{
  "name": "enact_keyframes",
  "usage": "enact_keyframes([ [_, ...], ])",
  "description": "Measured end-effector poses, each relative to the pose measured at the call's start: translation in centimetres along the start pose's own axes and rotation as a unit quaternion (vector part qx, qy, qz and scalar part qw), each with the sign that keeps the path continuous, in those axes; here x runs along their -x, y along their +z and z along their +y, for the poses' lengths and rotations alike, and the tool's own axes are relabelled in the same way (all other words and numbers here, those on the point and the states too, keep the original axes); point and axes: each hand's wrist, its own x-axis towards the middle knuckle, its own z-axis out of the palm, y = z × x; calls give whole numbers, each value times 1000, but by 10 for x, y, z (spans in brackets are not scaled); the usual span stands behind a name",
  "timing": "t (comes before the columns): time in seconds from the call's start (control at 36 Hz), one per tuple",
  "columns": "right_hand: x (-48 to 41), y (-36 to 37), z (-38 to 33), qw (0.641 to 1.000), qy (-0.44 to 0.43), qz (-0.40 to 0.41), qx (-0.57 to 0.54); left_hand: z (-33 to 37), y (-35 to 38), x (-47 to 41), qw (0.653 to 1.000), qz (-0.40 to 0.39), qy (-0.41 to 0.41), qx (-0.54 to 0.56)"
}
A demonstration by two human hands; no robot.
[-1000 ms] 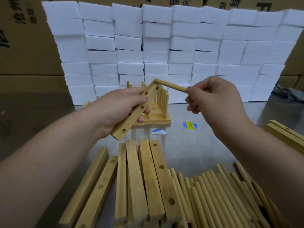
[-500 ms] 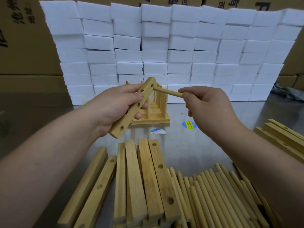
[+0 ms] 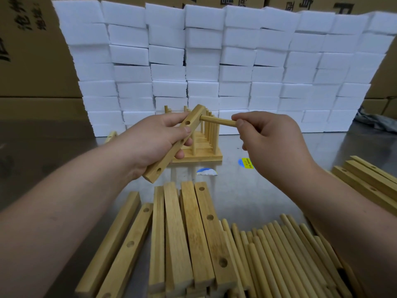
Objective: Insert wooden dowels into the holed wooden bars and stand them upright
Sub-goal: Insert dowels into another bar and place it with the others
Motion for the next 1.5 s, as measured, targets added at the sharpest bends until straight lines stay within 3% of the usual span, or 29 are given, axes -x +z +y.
enact_keyframes([
  [0.28, 0, 3, 5, 999, 43, -33, 6, 0, 0, 0, 1000, -3, -5, 1],
  [0.56, -2, 3, 11, 995, 17, -78, 60, 2, 6, 5, 999, -38, 20, -3],
  [0.78, 0, 3, 10, 996, -24, -36, 80, 3, 5, 6, 998, -56, 28, 9],
  [1.36, 4, 3, 2, 977, -129, -13, 167, 6, 5, 10, 997, -62, 17, 36],
  [1.5, 2, -1, 3, 983, -87, -27, 159, 4, 7, 10, 998, -63, 10, 26],
])
